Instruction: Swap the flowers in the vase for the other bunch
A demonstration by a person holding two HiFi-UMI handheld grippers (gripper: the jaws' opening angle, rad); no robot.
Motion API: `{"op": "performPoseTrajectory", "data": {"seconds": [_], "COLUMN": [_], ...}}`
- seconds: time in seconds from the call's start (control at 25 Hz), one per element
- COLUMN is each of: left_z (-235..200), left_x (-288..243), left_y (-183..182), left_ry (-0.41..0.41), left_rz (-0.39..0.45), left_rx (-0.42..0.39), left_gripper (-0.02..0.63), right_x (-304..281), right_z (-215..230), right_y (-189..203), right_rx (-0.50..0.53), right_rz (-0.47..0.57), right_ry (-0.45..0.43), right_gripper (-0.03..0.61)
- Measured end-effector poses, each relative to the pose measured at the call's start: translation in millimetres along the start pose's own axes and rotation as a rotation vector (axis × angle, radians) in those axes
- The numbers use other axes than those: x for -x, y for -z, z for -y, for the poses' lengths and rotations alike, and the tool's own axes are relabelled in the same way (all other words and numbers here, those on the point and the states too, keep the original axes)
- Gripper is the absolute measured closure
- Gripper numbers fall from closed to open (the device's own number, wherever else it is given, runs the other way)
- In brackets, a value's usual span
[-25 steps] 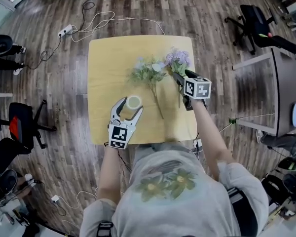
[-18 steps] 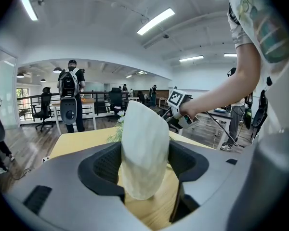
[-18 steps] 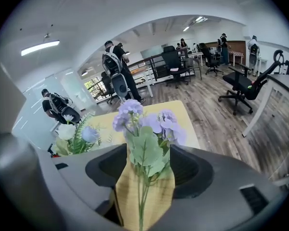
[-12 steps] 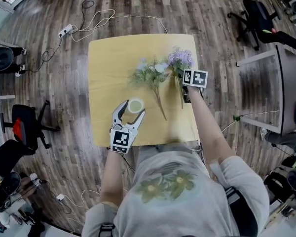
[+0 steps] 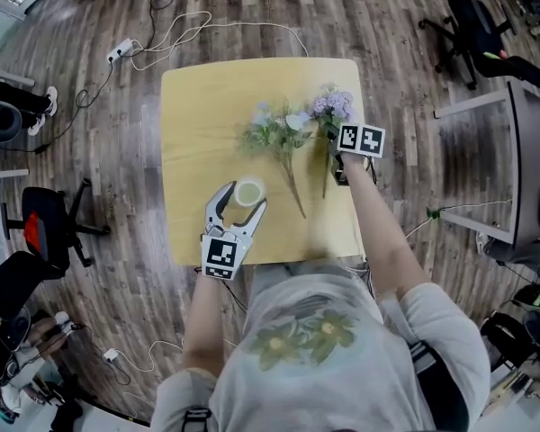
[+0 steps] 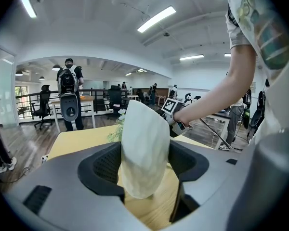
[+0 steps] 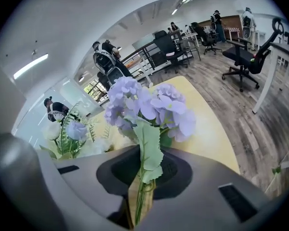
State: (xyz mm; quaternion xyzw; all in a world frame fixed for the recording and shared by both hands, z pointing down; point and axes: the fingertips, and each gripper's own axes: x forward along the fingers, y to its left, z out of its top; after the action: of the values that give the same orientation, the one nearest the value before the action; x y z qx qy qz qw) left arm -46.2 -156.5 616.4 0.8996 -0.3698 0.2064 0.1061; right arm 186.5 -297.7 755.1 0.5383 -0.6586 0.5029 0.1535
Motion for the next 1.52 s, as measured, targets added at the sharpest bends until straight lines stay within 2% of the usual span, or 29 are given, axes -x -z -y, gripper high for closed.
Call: {"op": "performPoseTrajectory", "data": {"seconds": [0.12,0.28,0.48,0.84,1.04,1.32,1.52], "left_z": [1.2,1.4,-4.1,4.1,2.7,4.4,9.5], "left_x": [0.3,0.9,5.7,12.8,20.1,33.9,40.1], "left_y": [-0.6,-0.3,0.7,2.1,2.5,-9.1,-17.6], "left_ry": [-0.002,-0.006,-0.005,-0.021,-0.049,-0.078,-0.097], "left_rz": [0.002,0.003,-0.001,-0.018,-0.028,-0.021,-0.005], "left_rx": [0.0,0.001,0.008,0.016,0.036,0.001,-0.012], "left_gripper": [0.288,0.288,0.288,0.288,0.288,0.288,0.288], "right_x": [7.2,22.6,46.3,113.5,143.1,178.8,219.6], "right_z": [-2.9,-10.2,-35.7,-105.9,-152.4,-209.3,-250.8], "right_y": [-4.5,-16.6,-36.7,-66.1,-69.1,-61.1,-68.0], "right_rx": [-0.002,0.056,0.111,0.237,0.316,0.392,0.423], "right_rz": [0.053,0.124,0.212,0.412,0.457,0.508,0.614], "right_ry": [-0.021,-0.023,-0.083,-0.258,-0.34,-0.449,-0.549], "right_gripper": [0.511,0.512,0.512,0.512,0.512,0.512,0.512]}}
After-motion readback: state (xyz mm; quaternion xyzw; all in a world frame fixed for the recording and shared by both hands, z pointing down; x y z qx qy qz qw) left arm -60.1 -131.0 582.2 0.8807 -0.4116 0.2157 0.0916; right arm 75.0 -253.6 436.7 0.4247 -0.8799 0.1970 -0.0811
